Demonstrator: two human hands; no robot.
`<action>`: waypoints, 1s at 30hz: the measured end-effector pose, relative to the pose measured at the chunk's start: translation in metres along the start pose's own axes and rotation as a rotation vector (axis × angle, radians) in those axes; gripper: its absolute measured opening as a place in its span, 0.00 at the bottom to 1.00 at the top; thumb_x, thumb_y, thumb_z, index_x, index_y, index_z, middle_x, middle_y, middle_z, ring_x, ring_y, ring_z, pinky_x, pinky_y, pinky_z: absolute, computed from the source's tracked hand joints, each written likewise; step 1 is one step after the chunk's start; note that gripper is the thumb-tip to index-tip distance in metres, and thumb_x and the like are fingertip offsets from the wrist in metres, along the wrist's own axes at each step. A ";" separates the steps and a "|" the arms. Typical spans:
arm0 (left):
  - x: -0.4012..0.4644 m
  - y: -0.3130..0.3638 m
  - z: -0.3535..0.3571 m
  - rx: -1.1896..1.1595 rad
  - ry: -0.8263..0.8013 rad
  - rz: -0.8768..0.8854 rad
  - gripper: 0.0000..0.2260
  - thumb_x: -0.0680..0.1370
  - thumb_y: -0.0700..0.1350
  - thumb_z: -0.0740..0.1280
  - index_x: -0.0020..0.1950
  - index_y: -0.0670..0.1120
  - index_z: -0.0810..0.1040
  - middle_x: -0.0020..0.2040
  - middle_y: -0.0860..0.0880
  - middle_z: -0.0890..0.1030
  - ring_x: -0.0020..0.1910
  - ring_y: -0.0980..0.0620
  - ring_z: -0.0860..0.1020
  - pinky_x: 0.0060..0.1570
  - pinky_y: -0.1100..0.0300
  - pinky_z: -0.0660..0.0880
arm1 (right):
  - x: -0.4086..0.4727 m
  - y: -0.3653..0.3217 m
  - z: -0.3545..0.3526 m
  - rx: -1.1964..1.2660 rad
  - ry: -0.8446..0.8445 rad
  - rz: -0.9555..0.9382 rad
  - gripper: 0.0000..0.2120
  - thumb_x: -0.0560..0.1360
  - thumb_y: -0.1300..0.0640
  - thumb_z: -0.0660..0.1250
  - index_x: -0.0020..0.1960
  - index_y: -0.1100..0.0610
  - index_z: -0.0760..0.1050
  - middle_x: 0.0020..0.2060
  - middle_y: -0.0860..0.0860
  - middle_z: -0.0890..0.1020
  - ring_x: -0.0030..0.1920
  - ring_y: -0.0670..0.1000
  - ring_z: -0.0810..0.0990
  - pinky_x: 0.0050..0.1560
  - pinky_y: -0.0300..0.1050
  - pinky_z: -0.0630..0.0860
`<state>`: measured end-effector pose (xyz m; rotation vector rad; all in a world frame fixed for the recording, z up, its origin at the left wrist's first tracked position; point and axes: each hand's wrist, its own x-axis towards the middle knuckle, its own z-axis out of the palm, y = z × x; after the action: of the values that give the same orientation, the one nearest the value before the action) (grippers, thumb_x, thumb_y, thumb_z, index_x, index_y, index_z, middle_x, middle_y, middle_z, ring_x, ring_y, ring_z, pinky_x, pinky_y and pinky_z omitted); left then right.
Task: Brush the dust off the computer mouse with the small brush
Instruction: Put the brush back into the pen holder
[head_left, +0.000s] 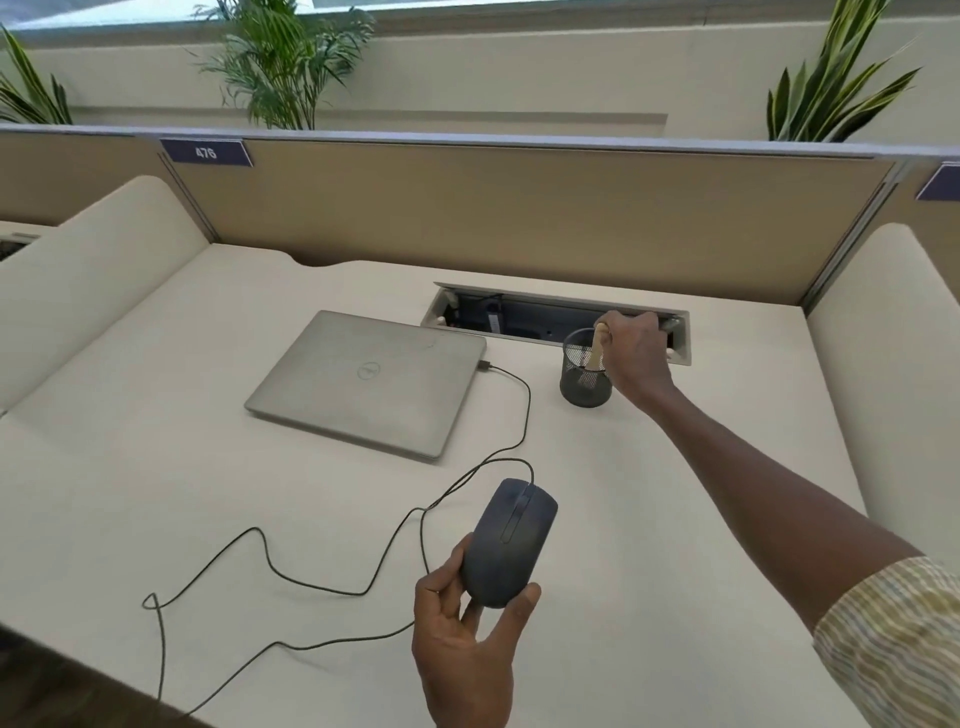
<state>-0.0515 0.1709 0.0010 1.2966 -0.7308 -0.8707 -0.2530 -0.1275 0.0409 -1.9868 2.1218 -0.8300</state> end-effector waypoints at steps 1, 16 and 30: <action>0.000 -0.001 0.000 0.006 -0.003 -0.003 0.32 0.54 0.39 0.82 0.56 0.47 0.78 0.59 0.52 0.85 0.61 0.53 0.81 0.55 0.61 0.80 | 0.001 0.001 0.002 -0.007 -0.007 -0.010 0.10 0.80 0.64 0.59 0.53 0.60 0.79 0.40 0.57 0.76 0.52 0.63 0.73 0.51 0.56 0.70; 0.003 -0.009 0.000 0.045 -0.028 -0.008 0.31 0.53 0.40 0.84 0.53 0.55 0.81 0.58 0.52 0.85 0.60 0.53 0.82 0.49 0.64 0.81 | 0.018 0.008 0.015 -0.035 -0.100 -0.027 0.13 0.83 0.60 0.57 0.61 0.58 0.78 0.57 0.59 0.80 0.62 0.63 0.70 0.55 0.57 0.69; 0.013 -0.006 0.006 -0.028 -0.029 -0.031 0.30 0.54 0.44 0.84 0.54 0.54 0.80 0.59 0.52 0.84 0.61 0.51 0.82 0.55 0.62 0.80 | -0.002 0.000 -0.007 0.046 -0.028 0.018 0.22 0.82 0.58 0.61 0.73 0.66 0.68 0.67 0.65 0.72 0.68 0.67 0.68 0.69 0.60 0.66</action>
<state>-0.0507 0.1563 -0.0041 1.2750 -0.7205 -0.9230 -0.2562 -0.1231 0.0465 -1.9426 2.0830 -0.8352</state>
